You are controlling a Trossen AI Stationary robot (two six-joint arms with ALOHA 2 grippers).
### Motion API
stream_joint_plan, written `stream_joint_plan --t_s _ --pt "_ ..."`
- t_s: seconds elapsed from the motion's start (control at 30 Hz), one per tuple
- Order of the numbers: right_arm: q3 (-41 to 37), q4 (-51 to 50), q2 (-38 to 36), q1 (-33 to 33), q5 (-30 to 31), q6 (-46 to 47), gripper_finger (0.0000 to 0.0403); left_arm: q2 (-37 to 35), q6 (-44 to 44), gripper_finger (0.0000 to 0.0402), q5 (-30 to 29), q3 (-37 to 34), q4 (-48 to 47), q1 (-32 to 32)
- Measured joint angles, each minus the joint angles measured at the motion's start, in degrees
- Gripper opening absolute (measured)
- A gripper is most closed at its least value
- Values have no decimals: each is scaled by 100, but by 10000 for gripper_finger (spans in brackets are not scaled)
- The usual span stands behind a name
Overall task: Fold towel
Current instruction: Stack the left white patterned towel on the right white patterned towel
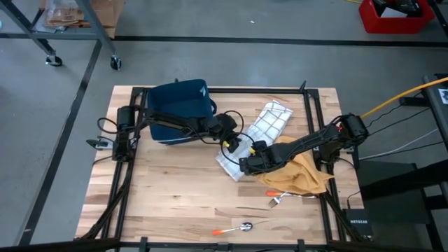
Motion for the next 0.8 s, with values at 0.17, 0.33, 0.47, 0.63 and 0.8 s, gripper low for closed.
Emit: stream_joint_plan --t_s 0.17,0.33,0.47,0.63,0.8 --pt "0 6 0 0 4 2 127 329 -67 164 392 0 106 84" --pt "1 -65 2 0 187 1 127 583 -74 164 713 5 296 31" --pt "-133 -125 0 0 434 -3 127 662 40 164 737 13 396 -48" --pt "-549 113 2 2 451 -5 100 674 717 153 758 11 434 -77" --pt "-828 701 2 2 555 -214 20 688 1044 89 767 -2 688 -130"
